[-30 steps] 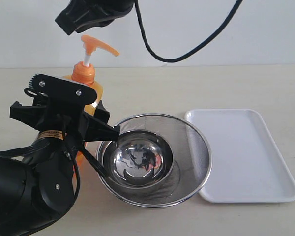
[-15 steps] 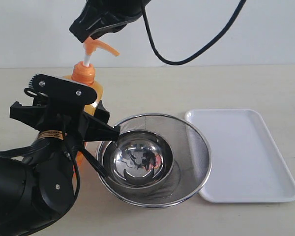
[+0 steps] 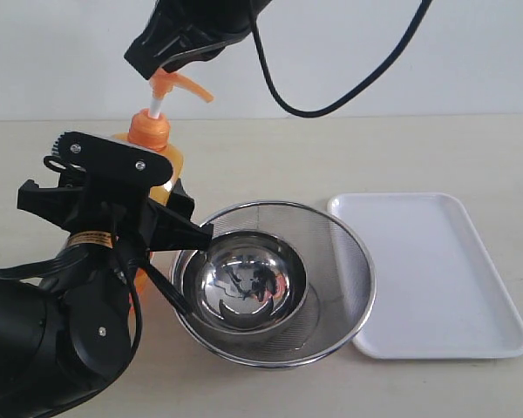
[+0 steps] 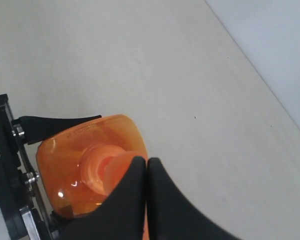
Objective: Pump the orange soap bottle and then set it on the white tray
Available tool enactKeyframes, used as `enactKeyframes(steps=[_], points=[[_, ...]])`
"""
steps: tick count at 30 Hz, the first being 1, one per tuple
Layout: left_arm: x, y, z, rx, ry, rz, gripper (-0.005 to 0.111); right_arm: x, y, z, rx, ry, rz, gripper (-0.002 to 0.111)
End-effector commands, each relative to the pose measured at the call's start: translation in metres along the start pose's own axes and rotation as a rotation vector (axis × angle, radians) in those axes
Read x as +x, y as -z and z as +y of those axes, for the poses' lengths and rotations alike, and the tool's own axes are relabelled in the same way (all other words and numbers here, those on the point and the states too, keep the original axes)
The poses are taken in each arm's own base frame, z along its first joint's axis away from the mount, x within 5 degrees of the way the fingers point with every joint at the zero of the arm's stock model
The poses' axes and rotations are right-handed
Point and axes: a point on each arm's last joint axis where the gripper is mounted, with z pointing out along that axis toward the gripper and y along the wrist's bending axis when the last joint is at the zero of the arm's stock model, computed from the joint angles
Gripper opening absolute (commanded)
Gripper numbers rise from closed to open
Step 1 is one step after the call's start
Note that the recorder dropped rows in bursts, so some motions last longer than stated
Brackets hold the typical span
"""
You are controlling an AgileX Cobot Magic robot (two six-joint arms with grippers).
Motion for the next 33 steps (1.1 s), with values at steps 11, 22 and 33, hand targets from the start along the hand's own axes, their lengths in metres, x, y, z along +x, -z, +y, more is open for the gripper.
enactKeyframes(steps=[11,22,33], points=[[-0.009,0.0,0.0,-0.01,-0.001,-0.059,0.005,0.012,-0.01,0.004,-0.057,-0.013,0.108,0.0],[-0.009,0.0,0.0,-0.009,-0.002,-0.06,0.005,0.014,-0.012,0.005,-0.067,-0.017,0.126,0.0],[-0.009,0.0,0.0,-0.009,-0.002,-0.06,0.005,0.014,-0.019,0.014,-0.088,-0.007,0.152,0.0]])
